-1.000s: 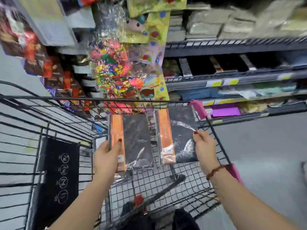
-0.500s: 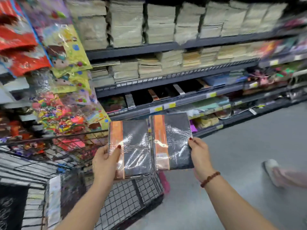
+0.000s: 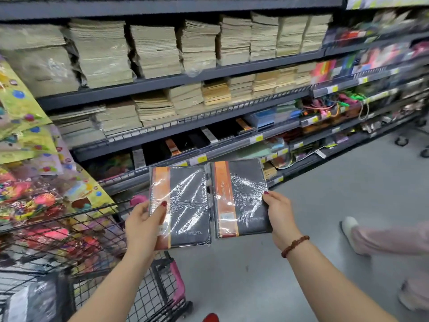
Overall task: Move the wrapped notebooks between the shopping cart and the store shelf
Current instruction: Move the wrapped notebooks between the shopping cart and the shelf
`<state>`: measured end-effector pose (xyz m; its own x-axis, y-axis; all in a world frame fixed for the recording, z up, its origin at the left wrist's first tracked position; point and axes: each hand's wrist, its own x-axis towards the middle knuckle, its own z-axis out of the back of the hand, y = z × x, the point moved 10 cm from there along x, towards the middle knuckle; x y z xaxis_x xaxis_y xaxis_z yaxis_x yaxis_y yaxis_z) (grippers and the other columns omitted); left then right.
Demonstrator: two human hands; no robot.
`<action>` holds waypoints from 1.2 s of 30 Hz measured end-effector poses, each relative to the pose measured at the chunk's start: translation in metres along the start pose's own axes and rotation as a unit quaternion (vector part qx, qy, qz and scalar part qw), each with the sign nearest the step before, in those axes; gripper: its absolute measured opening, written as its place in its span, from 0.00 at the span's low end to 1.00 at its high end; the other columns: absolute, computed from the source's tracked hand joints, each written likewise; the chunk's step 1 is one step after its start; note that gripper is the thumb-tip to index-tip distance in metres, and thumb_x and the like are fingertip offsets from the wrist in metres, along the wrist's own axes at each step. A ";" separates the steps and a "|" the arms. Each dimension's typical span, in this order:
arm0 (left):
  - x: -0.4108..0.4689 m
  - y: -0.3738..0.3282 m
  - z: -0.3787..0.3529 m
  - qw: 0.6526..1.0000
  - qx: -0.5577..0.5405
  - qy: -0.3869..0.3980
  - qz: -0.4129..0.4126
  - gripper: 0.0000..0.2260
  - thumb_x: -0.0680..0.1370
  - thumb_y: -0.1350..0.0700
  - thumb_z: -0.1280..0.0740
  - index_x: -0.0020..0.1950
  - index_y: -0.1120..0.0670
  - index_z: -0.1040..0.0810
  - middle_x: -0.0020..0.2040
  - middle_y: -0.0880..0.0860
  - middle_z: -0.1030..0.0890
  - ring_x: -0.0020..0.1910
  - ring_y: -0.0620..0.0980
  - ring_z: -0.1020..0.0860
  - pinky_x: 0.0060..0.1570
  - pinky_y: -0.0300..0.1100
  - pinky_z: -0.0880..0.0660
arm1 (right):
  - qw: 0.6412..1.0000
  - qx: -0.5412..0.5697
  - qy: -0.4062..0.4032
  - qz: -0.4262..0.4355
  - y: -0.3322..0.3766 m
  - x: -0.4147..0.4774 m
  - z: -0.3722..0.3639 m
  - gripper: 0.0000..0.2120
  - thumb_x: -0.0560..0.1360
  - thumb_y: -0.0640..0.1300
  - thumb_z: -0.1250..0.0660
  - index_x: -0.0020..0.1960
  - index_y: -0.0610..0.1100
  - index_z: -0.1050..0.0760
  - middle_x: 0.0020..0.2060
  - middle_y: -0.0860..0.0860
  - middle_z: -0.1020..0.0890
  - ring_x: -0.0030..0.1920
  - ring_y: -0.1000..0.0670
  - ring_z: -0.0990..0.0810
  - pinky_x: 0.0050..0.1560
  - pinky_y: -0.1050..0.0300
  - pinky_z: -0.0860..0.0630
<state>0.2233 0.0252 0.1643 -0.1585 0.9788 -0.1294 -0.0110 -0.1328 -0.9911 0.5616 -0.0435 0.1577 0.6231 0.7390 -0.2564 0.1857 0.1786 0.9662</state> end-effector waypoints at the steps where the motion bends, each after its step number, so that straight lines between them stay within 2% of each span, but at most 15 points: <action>1: 0.008 0.001 -0.007 1.000 0.001 0.000 0.000 0.11 0.75 0.59 0.30 0.56 0.58 0.22 0.46 0.58 0.16 0.39 0.52 0.21 0.44 0.47 0.25 | 1.000 0.002 -0.002 -0.003 0.001 0.009 0.001 0.09 0.76 0.34 0.40 0.47 0.25 0.30 0.37 0.46 0.27 0.40 0.48 0.30 0.40 0.56 0.34; 5: 0.049 0.013 -0.034 1.000 -0.019 -0.006 0.008 0.09 0.75 0.58 0.30 0.54 0.56 0.22 0.45 0.57 0.16 0.40 0.53 0.20 0.47 0.50 0.24 | 1.000 -0.018 0.002 -0.021 -0.001 0.055 -0.008 0.09 0.76 0.36 0.39 0.38 0.36 0.26 0.38 0.44 0.26 0.40 0.47 0.29 0.45 0.53 0.33; 8: 0.083 0.026 -0.049 0.999 -0.019 -0.023 0.017 0.08 0.74 0.56 0.29 0.52 0.54 0.21 0.42 0.54 0.16 0.39 0.54 0.19 0.47 0.50 0.23 | 0.998 -0.047 0.012 -0.032 0.001 0.097 -0.025 0.09 0.76 0.37 0.39 0.43 0.30 0.27 0.38 0.44 0.26 0.39 0.46 0.29 0.44 0.50 0.31; 10: 0.102 0.035 -0.053 0.998 -0.031 -0.044 0.031 0.05 0.75 0.58 0.30 0.49 0.52 0.22 0.41 0.53 0.17 0.39 0.53 0.20 0.44 0.47 0.24 | 0.997 -0.066 0.024 -0.036 0.004 0.124 -0.042 0.07 0.76 0.37 0.39 0.43 0.36 0.23 0.39 0.43 0.21 0.41 0.45 0.24 0.49 0.47 0.26; 13: 0.128 0.043 -0.054 0.995 -0.032 -0.075 0.056 0.05 0.74 0.60 0.30 0.49 0.53 0.22 0.41 0.54 0.17 0.40 0.55 0.19 0.46 0.48 0.24 | 0.995 -0.090 0.035 -0.037 0.009 0.156 -0.069 0.07 0.76 0.38 0.37 0.50 0.38 0.22 0.49 0.41 0.18 0.50 0.40 0.20 0.59 0.44 0.25; 15: 0.144 0.045 -0.053 0.994 -0.023 -0.089 0.064 0.04 0.74 0.60 0.30 0.45 0.52 0.22 0.38 0.53 0.17 0.39 0.55 0.19 0.45 0.49 0.24 | 0.993 -0.102 0.048 -0.038 0.010 0.174 -0.087 0.05 0.76 0.39 0.37 0.46 0.40 0.22 0.50 0.41 0.19 0.52 0.40 0.21 0.58 0.46 0.26; 17: 0.155 0.044 -0.052 0.991 -0.025 -0.108 0.072 0.06 0.75 0.61 0.30 0.43 0.51 0.23 0.34 0.50 0.18 0.35 0.52 0.21 0.41 0.47 0.25 | 0.990 -0.116 0.058 -0.047 0.011 0.187 -0.104 0.07 0.77 0.38 0.38 0.42 0.42 0.24 0.44 0.44 0.20 0.46 0.44 0.23 0.52 0.52 0.27; 19: 0.163 0.040 -0.052 0.989 -0.024 -0.122 0.078 0.06 0.75 0.62 0.31 0.42 0.52 0.24 0.30 0.48 0.18 0.33 0.51 0.21 0.38 0.45 0.26 | 0.988 -0.121 0.082 -0.054 0.010 0.198 -0.124 0.11 0.77 0.37 0.39 0.38 0.42 0.25 0.38 0.46 0.22 0.42 0.45 0.25 0.49 0.51 0.29; 22: 0.176 0.048 -0.050 0.985 -0.028 -0.142 0.091 0.05 0.74 0.59 0.30 0.48 0.55 0.23 0.36 0.54 0.18 0.36 0.54 0.20 0.43 0.48 0.24 | 0.983 -0.125 0.109 -0.073 0.002 0.220 -0.149 0.09 0.77 0.37 0.39 0.40 0.42 0.23 0.42 0.43 0.19 0.47 0.42 0.22 0.55 0.46 0.26; 24: 0.182 0.054 -0.050 0.982 -0.034 -0.157 0.103 0.12 0.73 0.56 0.28 0.55 0.57 0.22 0.44 0.57 0.16 0.42 0.57 0.18 0.50 0.55 0.22 | 0.980 -0.129 0.117 -0.091 -0.005 0.235 -0.160 0.06 0.77 0.39 0.38 0.44 0.42 0.23 0.48 0.43 0.19 0.51 0.42 0.22 0.58 0.47 0.27; 26: 0.185 0.056 -0.053 0.977 -0.046 -0.176 0.113 0.13 0.73 0.58 0.29 0.57 0.57 0.23 0.47 0.58 0.16 0.44 0.57 0.18 0.53 0.57 0.22 | 0.976 -0.136 0.133 -0.102 -0.010 0.251 -0.172 0.05 0.77 0.40 0.38 0.48 0.41 0.23 0.50 0.43 0.19 0.53 0.43 0.22 0.59 0.49 0.27; 29: 0.191 0.062 -0.057 0.967 -0.054 -0.221 0.116 0.11 0.75 0.61 0.31 0.57 0.58 0.23 0.45 0.55 0.15 0.39 0.51 0.18 0.45 0.46 0.21 | 0.968 -0.145 0.164 -0.124 -0.016 0.277 -0.188 0.06 0.76 0.40 0.38 0.50 0.40 0.24 0.52 0.43 0.19 0.54 0.42 0.22 0.56 0.49 0.26; 30: 0.192 0.063 -0.058 0.963 -0.050 -0.237 0.118 0.10 0.75 0.62 0.31 0.55 0.58 0.22 0.40 0.52 0.15 0.34 0.47 0.18 0.38 0.40 0.21 | 0.965 -0.147 0.173 -0.132 -0.018 0.287 -0.193 0.06 0.76 0.40 0.38 0.50 0.40 0.24 0.52 0.42 0.19 0.54 0.42 0.22 0.54 0.50 0.26; 32: 0.196 0.063 -0.063 0.955 -0.050 -0.267 0.119 0.07 0.75 0.63 0.32 0.52 0.57 0.23 0.30 0.46 0.17 0.26 0.40 0.21 0.27 0.33 0.25 | 0.960 -0.149 0.184 -0.148 -0.022 0.309 -0.201 0.08 0.76 0.40 0.37 0.52 0.38 0.24 0.54 0.42 0.19 0.56 0.41 0.22 0.58 0.48 0.27; 36: 0.202 0.069 -0.071 0.937 -0.048 -0.322 0.126 0.06 0.75 0.62 0.31 0.51 0.56 0.22 0.30 0.48 0.19 0.23 0.38 0.22 0.25 0.35 0.25 | 0.954 -0.145 0.203 -0.167 -0.032 0.354 -0.219 0.13 0.74 0.40 0.36 0.57 0.37 0.23 0.58 0.41 0.21 0.59 0.40 0.24 0.65 0.42 0.30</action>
<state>0.2607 0.2249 0.0679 -0.7078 0.6163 -0.3451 0.1914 -0.3030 -0.9336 0.6098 0.3551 0.0418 0.2091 0.7894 -0.5771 0.0685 0.5769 0.8139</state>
